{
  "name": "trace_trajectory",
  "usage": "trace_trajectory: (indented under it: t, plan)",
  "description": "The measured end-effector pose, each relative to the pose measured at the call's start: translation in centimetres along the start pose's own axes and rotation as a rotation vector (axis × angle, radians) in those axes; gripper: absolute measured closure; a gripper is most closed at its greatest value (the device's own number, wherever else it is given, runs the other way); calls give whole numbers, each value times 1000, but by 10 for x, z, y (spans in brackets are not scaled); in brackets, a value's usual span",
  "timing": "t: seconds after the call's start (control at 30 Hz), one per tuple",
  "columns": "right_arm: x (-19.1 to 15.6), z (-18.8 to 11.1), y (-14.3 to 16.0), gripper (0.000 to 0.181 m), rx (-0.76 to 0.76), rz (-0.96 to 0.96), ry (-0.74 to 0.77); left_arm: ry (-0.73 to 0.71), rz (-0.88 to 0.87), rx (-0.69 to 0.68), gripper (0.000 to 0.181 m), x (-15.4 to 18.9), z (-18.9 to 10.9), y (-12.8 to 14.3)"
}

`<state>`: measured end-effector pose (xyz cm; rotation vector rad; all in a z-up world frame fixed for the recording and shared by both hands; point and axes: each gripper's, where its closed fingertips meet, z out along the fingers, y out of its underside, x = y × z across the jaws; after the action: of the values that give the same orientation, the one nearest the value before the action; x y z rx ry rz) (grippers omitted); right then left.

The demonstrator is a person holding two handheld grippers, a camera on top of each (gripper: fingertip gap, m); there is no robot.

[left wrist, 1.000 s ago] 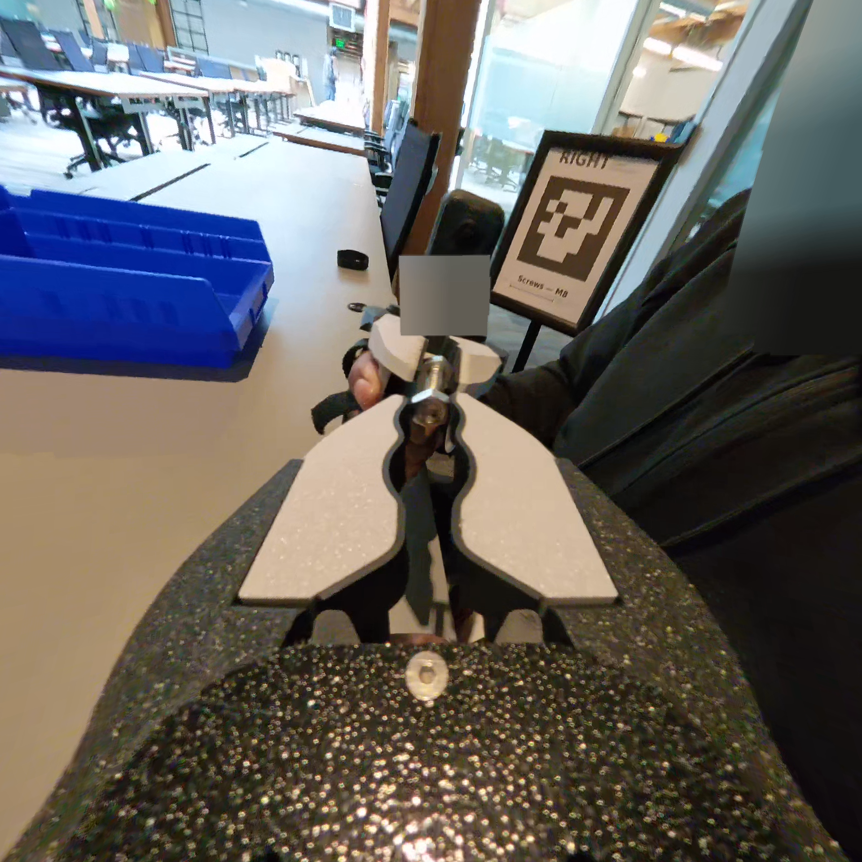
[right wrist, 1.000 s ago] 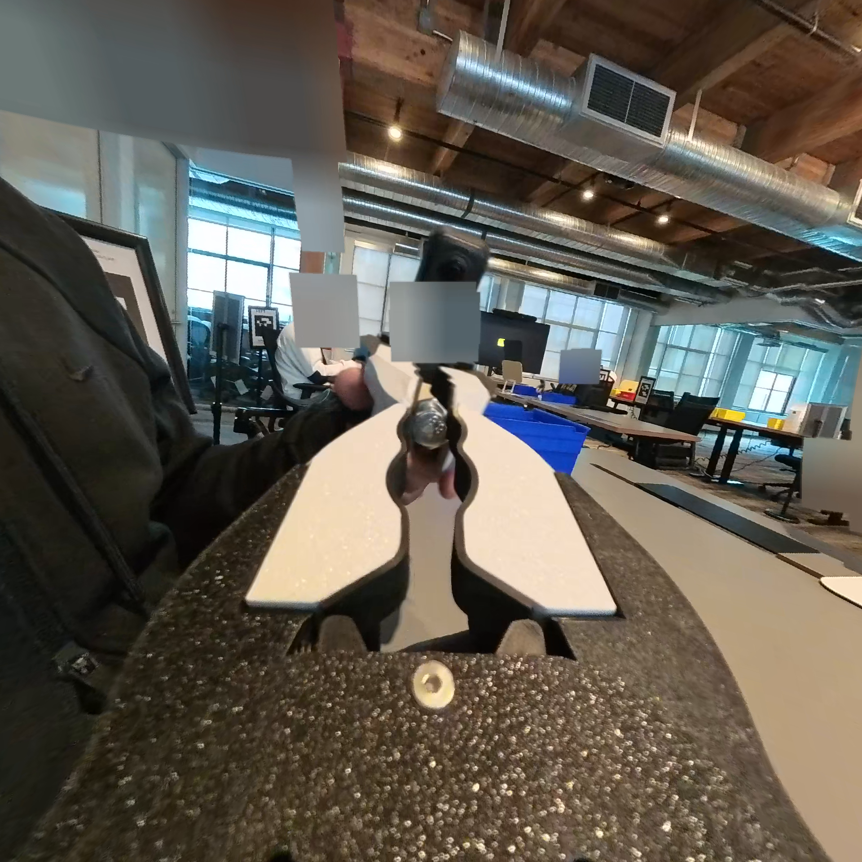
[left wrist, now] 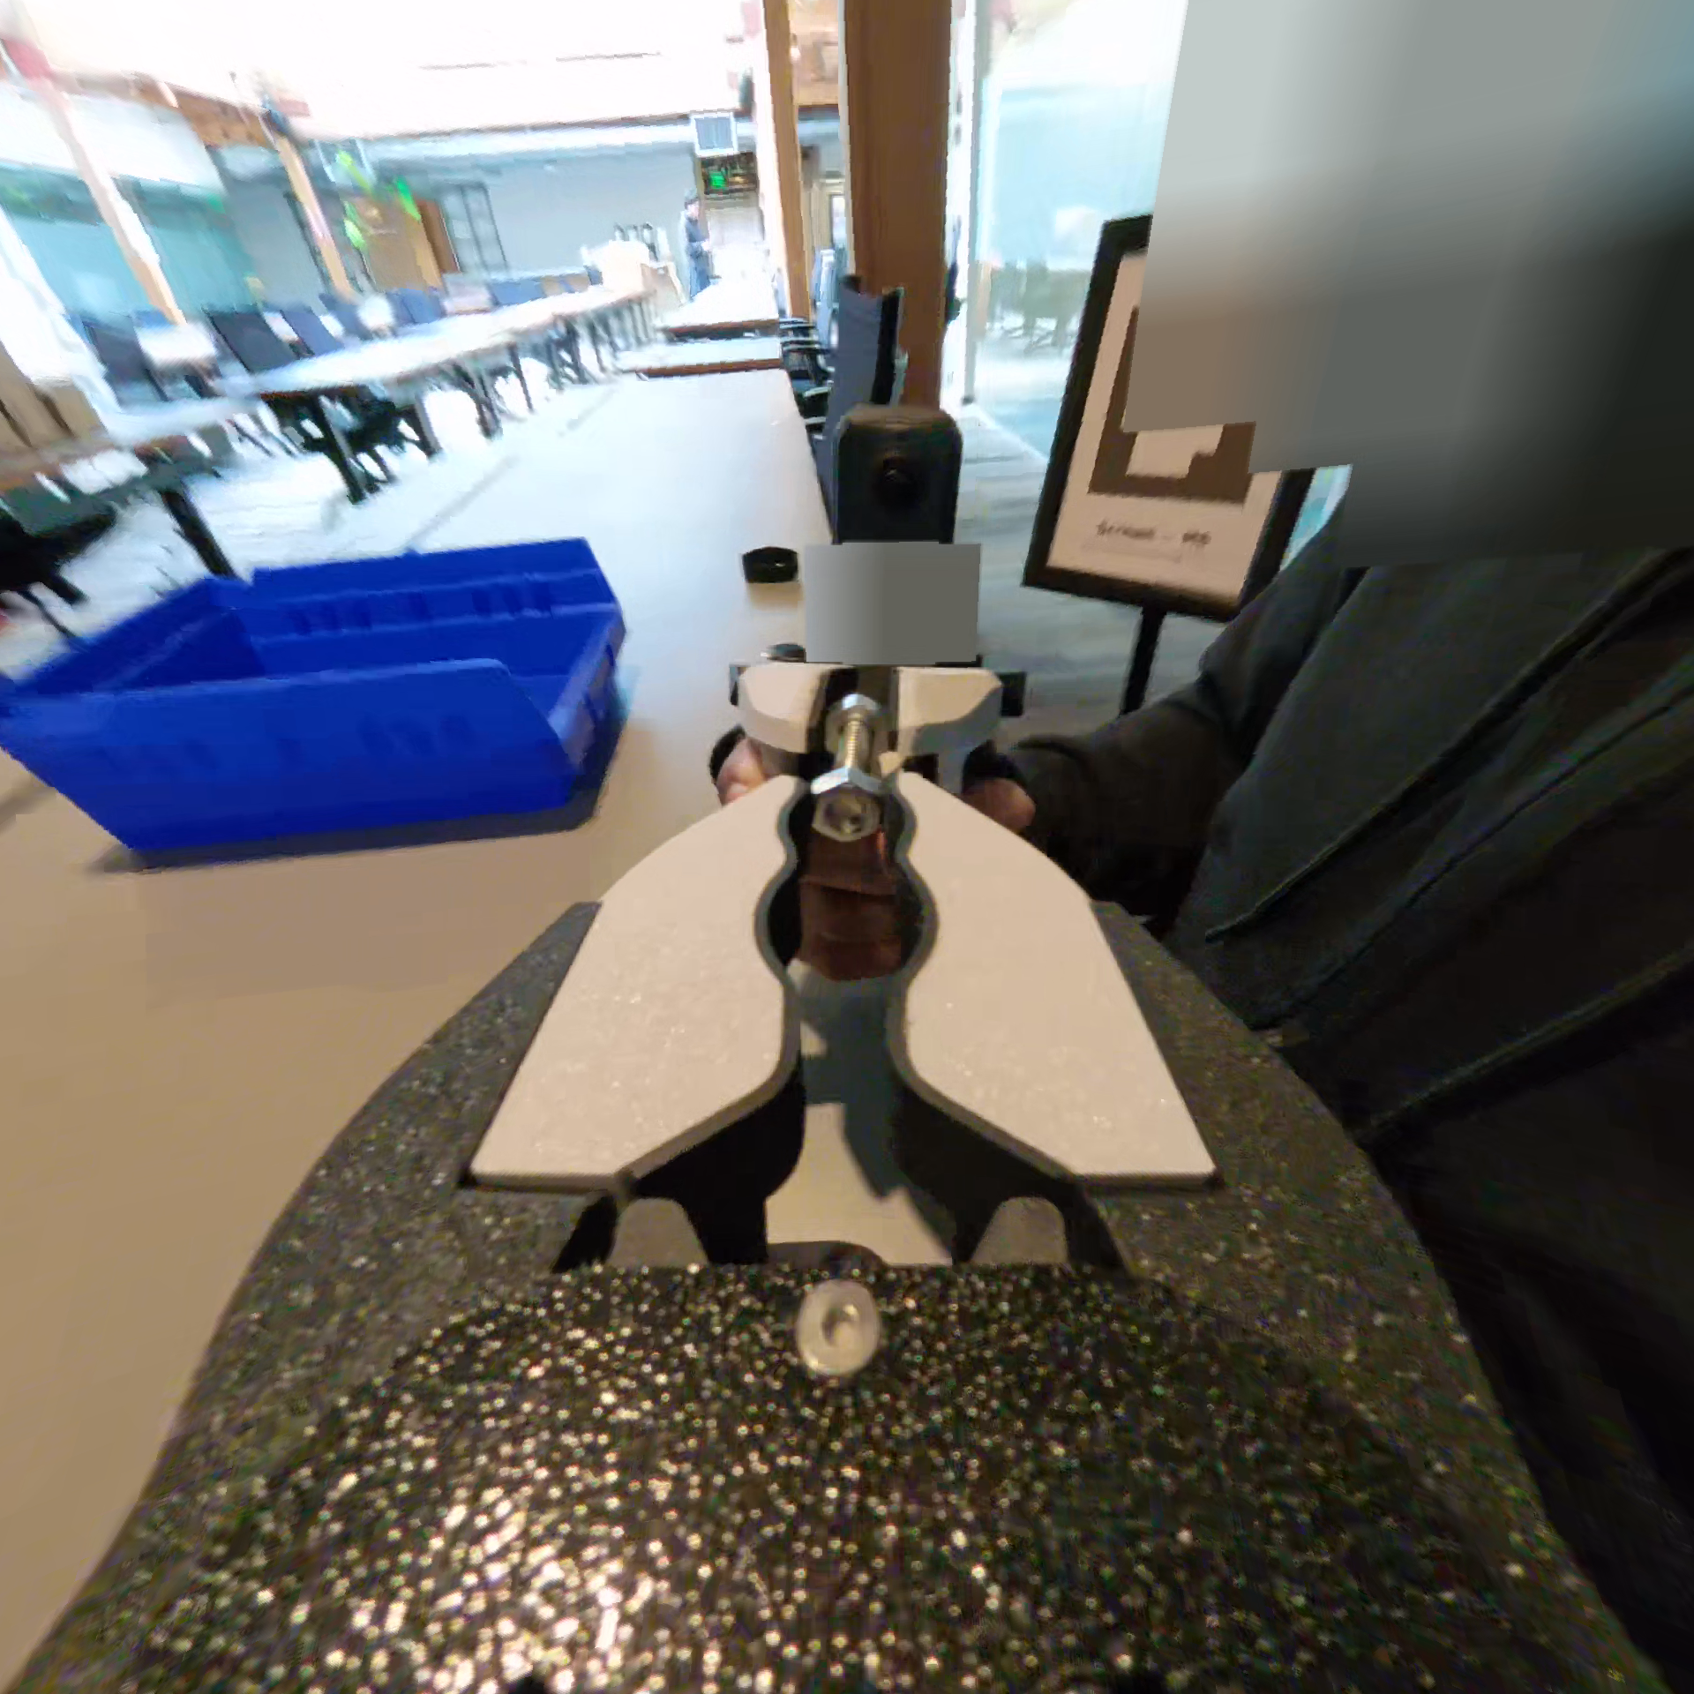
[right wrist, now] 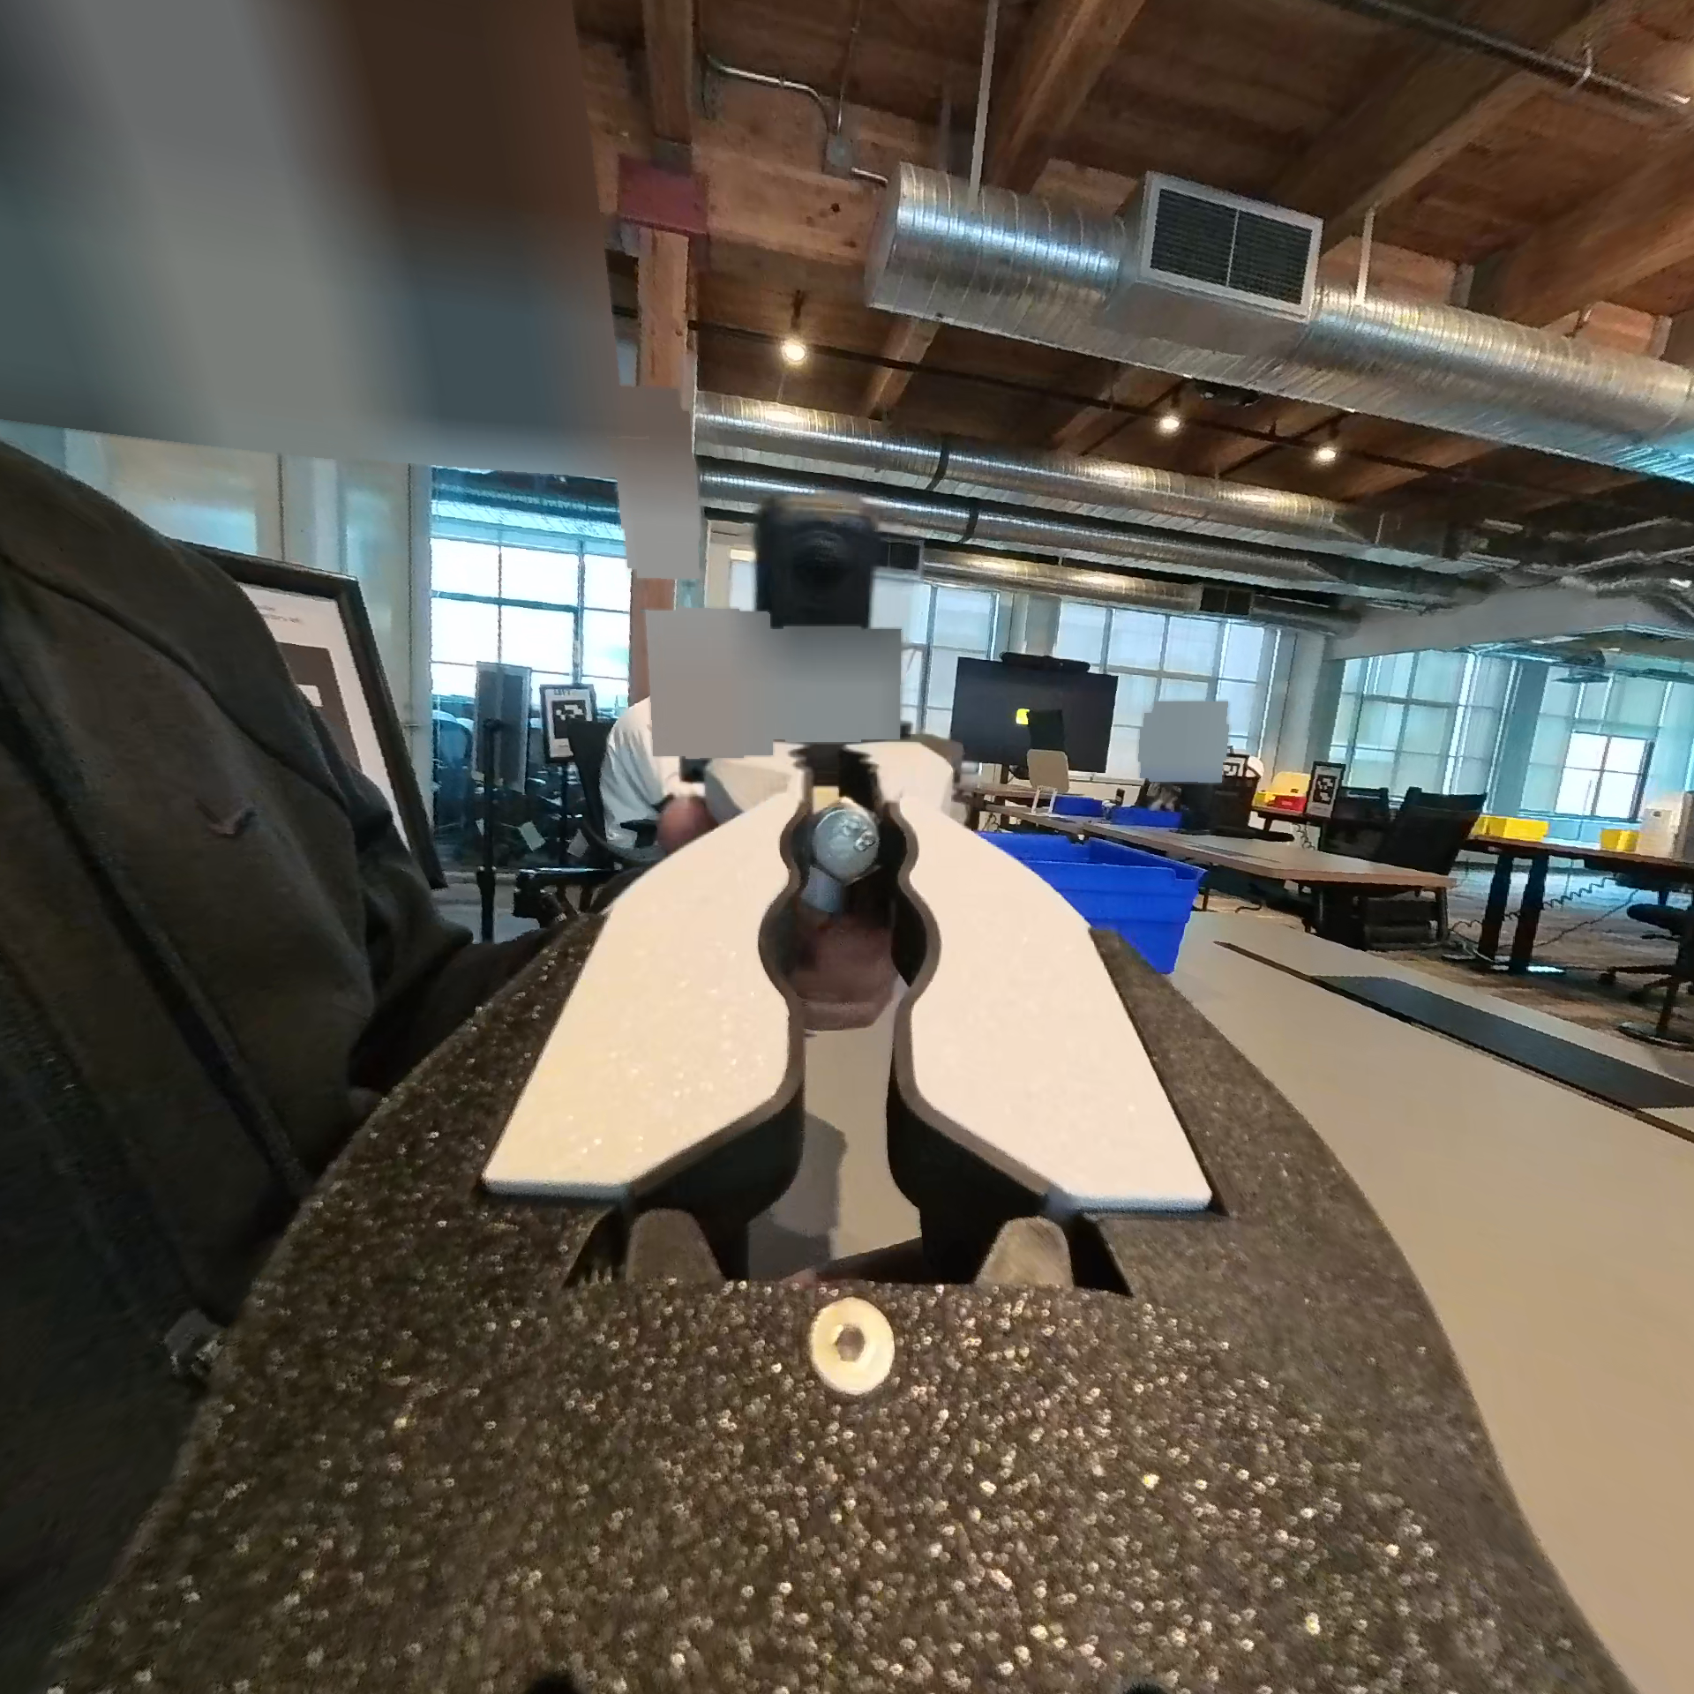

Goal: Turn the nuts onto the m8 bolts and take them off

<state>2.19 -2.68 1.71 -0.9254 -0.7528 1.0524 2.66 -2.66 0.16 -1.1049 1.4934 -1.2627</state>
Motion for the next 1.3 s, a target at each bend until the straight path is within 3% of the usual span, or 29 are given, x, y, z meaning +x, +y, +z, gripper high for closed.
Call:
trace_trajectory:
  t: [0.2,0.27,0.33,0.5,0.63,0.83,0.97,1.17,1.23,1.3]
  plan:
    - [-1,-1,-5,167,42,56,-24,-242,718,-36,167,-3,2,-5]
    - [-1,-2,-6,167,55,70,-30,-307,886,-43,167,-4,2,-6]
    - [-1,-1,-6,167,59,74,-31,-285,828,0,165,-1,1,-9]
    - [0,-4,-10,167,75,73,-29,-121,352,213,150,5,-7,-31]
    - [2,-6,-12,167,75,47,-14,-6,0,145,148,-2,-6,-19]
    - [4,-7,-12,167,70,36,-1,34,-147,107,152,-3,1,-10]
    - [4,-5,-10,167,66,42,-2,-7,-18,44,168,-3,5,-1]
    - [4,-6,-13,167,100,81,-16,-246,623,-68,165,-9,9,4]
    - [4,-7,-13,167,108,86,-15,-288,681,-52,150,-11,9,-1]
    - [5,-7,-15,167,117,89,-16,-259,603,-2,139,-9,7,-5]
